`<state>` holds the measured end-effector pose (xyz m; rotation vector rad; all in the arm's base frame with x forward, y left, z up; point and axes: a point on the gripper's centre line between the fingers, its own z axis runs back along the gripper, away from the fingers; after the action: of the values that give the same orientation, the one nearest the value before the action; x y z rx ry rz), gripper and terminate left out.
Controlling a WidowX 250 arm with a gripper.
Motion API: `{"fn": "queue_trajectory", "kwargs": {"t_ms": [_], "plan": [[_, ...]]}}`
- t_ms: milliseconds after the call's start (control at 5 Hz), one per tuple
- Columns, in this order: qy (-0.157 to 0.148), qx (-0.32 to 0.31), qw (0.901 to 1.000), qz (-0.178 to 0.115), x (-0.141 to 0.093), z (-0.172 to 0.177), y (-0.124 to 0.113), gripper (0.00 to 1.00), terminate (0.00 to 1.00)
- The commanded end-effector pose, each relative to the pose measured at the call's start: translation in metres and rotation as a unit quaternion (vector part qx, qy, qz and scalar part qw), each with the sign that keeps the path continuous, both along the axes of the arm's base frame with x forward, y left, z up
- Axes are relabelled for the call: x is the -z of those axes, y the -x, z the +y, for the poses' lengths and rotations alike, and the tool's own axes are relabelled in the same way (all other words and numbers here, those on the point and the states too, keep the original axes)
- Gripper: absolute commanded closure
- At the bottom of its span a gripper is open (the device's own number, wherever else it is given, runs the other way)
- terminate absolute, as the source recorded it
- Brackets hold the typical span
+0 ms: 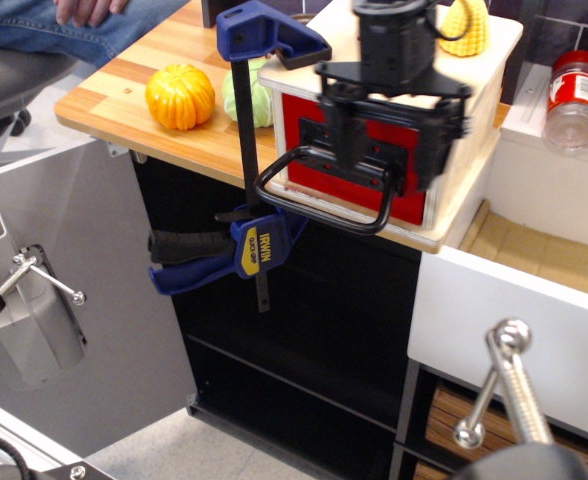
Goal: Open drawer of box
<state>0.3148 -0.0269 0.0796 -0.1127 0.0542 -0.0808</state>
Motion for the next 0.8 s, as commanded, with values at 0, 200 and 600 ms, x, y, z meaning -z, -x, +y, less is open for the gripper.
{"fn": "queue_trajectory", "kwargs": {"t_ms": [0, 200, 600], "plan": [[-0.034, 0.033, 0.9988, -0.011, 0.002, 0.021, -0.005, 0.0, 0.0], [-0.061, 0.027, 0.9973, -0.03, 0.011, 0.026, -0.007, 0.0, 0.0], [-0.108, 0.017, 0.9923, -0.058, 0.042, 0.034, -0.014, 0.0, 0.0]]}}
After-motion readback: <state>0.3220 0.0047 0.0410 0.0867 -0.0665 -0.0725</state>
